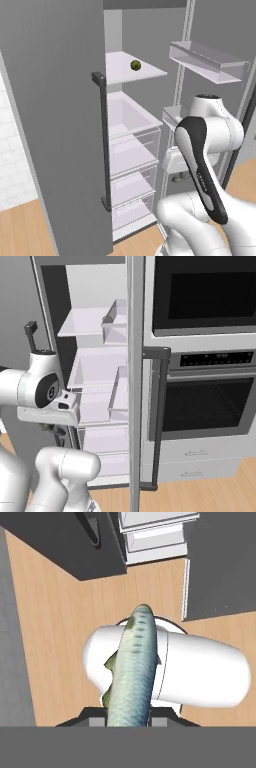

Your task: Place one lime and one fish in each tupperware on the nearby counter, to pack two identical lunches.

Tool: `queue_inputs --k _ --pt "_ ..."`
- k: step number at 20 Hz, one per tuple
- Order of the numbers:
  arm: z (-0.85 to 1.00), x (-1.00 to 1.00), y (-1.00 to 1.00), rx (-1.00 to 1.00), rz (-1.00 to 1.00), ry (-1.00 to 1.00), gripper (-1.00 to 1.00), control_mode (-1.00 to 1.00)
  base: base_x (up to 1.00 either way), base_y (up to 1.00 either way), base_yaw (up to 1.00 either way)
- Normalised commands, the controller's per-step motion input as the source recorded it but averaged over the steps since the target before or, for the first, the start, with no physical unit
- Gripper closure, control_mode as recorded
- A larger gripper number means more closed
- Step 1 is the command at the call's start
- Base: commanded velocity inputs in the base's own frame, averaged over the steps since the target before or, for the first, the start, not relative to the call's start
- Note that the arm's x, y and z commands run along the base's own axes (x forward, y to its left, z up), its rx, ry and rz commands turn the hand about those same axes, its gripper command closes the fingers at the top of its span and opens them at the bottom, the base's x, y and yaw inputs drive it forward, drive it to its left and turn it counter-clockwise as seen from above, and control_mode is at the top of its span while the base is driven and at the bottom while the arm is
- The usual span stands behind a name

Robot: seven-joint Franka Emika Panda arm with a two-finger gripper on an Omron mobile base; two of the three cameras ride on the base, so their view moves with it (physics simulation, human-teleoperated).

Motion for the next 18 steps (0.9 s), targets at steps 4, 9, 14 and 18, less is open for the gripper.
queue_inputs --k 4,9,14,18 --pt "0.00 0.00 0.00 0.00 0.00 0.00 1.00 -1.00 0.00 0.00 0.00" --pt "0.00 -0.02 0.00 0.00 0.00 0.00 1.00 1.00 -0.42 0.00 -0.02" --pt "0.00 0.00 0.00 0.00 0.00 0.00 1.00 1.00 -1.00 -0.03 -0.08" --pt "0.00 0.00 0.00 0.00 0.00 0.00 1.00 1.00 -0.81 -0.26 -0.11"
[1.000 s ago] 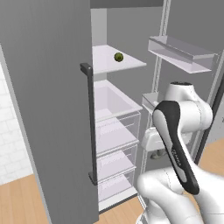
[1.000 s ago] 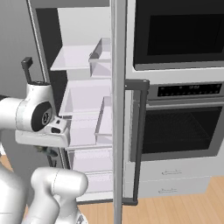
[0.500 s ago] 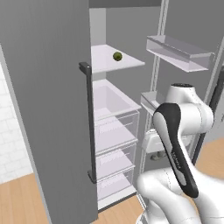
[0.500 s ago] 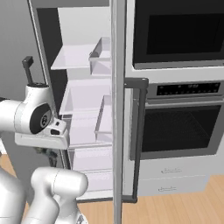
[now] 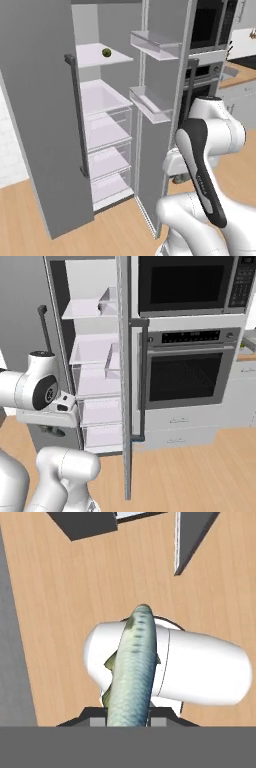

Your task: Place one lime and one fish in each tupperware on the nearby counter, to pack two identical lunches.

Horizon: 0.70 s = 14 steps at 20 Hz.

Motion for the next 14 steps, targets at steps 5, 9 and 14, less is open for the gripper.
queue_inputs --k 5,9,14 --pt "0.00 0.00 0.00 0.00 0.00 0.00 1.00 1.00 -0.53 -0.92 -0.19" --pt "0.00 0.00 0.00 0.00 0.00 0.00 1.00 1.00 -0.29 -1.00 -0.21" --pt "0.00 0.00 0.00 0.00 0.00 0.00 1.00 1.00 0.21 -0.89 -0.23"
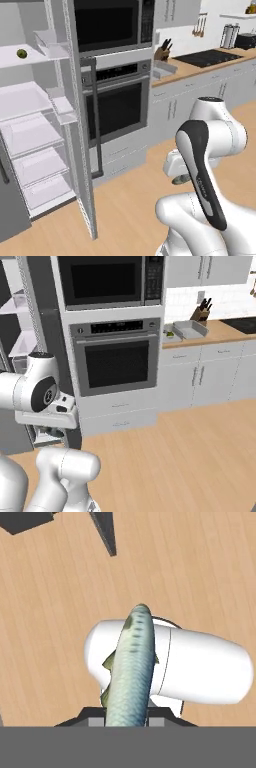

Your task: Place one lime and one fish in each tupperware on the nearby counter, to pack two identical lunches.

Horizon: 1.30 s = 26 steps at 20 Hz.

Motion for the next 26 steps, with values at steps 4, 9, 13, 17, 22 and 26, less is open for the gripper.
queue_inputs --k 4,9,13,17,22,26 --pt "0.00 0.00 0.00 0.00 0.00 0.00 1.00 1.00 0.97 -0.44 -0.30" --pt "0.00 0.00 0.00 0.00 0.00 0.00 1.00 1.00 1.00 -0.41 -0.26" --pt "0.00 0.00 0.00 0.00 0.00 0.00 1.00 1.00 1.00 -0.23 -0.11" --pt "0.00 0.00 0.00 0.00 0.00 0.00 1.00 1.00 1.00 -0.24 -0.03" --pt "0.00 0.00 0.00 0.00 0.00 0.00 1.00 1.00 1.00 -0.63 0.06" --pt "0.00 0.00 0.00 0.00 0.00 0.00 1.00 1.00 1.00 -0.79 0.24"
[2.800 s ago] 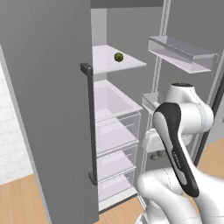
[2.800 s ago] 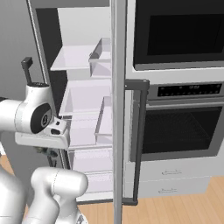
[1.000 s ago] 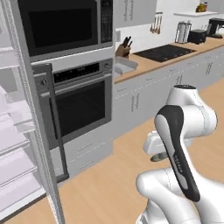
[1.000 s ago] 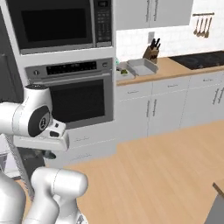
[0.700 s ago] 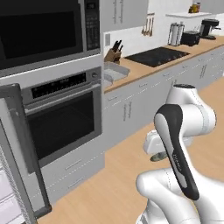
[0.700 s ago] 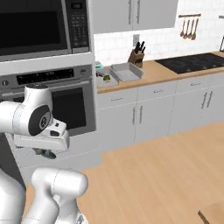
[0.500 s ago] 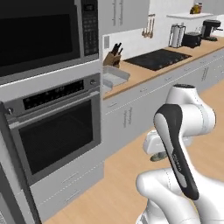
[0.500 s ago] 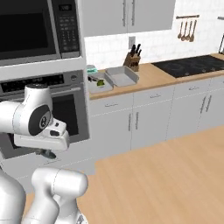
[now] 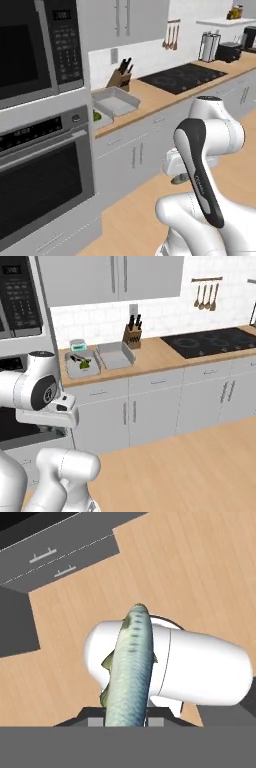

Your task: Place one lime and one fish in each tupperware on the nearby counter, to pack two identical lunches.

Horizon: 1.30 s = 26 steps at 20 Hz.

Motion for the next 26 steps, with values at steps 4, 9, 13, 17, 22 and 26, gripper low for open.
queue_inputs --k 4,9,13,17,22,26 --pt "0.00 0.00 0.00 0.00 0.00 0.00 1.00 1.00 1.00 -0.73 0.47" --pt "0.00 0.00 0.00 0.00 0.00 0.00 1.00 1.00 0.94 -0.81 0.64" --pt "0.00 0.00 0.00 0.00 0.00 0.00 1.00 1.00 0.72 -0.58 0.68" --pt "0.00 0.00 0.00 0.00 0.00 0.00 1.00 1.00 0.29 -0.90 0.50" --pt "0.00 0.00 0.00 0.00 0.00 0.00 1.00 1.00 0.65 -0.64 0.19" --pt "0.00 0.00 0.00 0.00 0.00 0.00 1.00 1.00 0.97 -0.36 0.00"
